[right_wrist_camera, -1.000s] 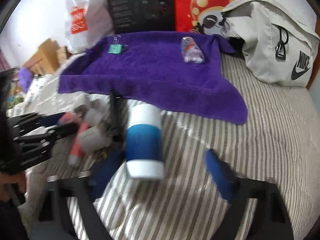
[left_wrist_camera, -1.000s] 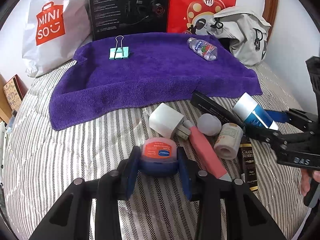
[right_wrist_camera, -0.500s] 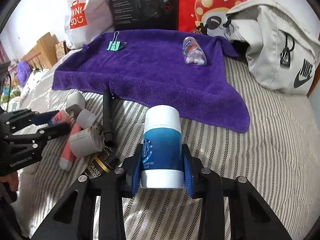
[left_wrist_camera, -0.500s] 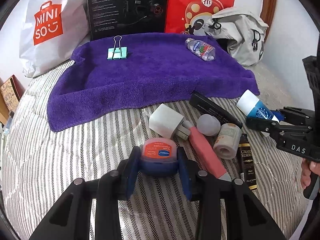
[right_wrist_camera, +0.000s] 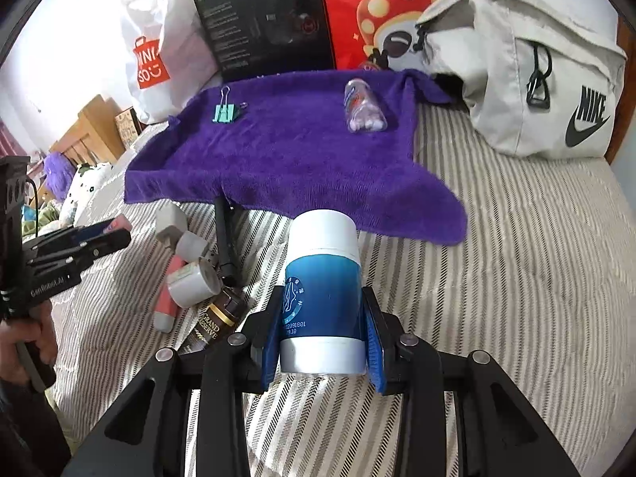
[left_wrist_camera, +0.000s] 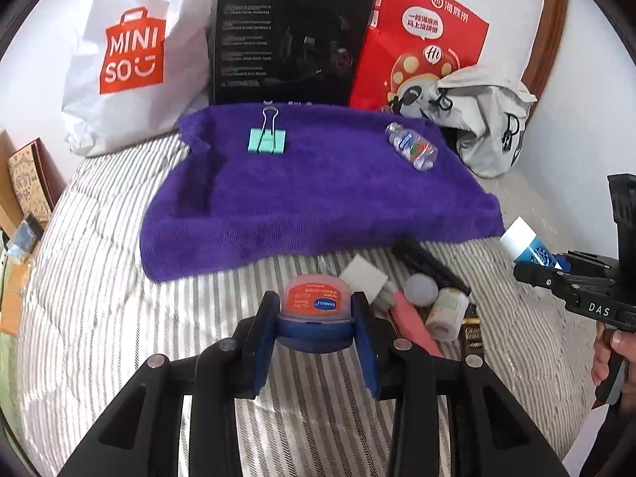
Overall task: Organize rigid objects
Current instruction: 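Set the tin beside the clip and the cylinder beside the bottle on the towel, then grasp the white charger cube with the left tool while the right tool grasps the Grand Reserve bottle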
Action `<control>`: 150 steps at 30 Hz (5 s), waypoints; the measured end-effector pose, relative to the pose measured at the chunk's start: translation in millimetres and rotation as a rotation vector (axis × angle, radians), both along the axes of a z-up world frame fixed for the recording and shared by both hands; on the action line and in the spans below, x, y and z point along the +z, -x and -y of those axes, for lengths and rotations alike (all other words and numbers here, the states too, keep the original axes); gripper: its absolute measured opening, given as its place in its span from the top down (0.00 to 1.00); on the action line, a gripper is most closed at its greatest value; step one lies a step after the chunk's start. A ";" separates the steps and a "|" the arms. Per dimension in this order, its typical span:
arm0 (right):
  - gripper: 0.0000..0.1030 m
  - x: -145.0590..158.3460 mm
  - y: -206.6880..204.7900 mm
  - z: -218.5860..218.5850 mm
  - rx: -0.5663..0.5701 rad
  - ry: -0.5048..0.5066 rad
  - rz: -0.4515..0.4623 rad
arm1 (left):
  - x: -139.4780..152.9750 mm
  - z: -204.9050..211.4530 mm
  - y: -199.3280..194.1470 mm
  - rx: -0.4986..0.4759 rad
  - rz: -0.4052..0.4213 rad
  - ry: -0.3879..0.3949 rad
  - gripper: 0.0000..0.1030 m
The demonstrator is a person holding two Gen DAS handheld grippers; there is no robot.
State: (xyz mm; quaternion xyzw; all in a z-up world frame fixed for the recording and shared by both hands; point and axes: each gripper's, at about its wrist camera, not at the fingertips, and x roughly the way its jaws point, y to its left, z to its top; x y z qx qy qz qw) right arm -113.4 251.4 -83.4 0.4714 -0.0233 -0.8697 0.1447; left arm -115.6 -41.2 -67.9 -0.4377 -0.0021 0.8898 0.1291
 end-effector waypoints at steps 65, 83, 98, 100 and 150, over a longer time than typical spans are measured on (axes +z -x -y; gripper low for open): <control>0.16 32.5 102.2 9.6 0.131 -0.175 -0.032 | 0.0 -7.2 135.1 0.000 0.060 0.058 0.66; 0.12 -3.3 3.1 -35.7 -0.035 -0.012 0.149 | -33.6 -28.0 175.4 -0.043 0.117 0.159 0.66; 0.12 -4.8 -18.4 -42.5 -0.028 -0.016 0.165 | -28.3 -31.3 159.6 -0.016 0.112 0.237 0.40; 0.12 -1.6 -19.2 -40.3 -0.024 -0.015 0.158 | -18.7 -34.3 149.2 -0.013 0.093 0.237 0.35; 0.11 -7.1 -65.3 21.9 -0.031 0.005 0.153 | -37.9 -30.5 4.5 -0.321 0.020 0.069 0.59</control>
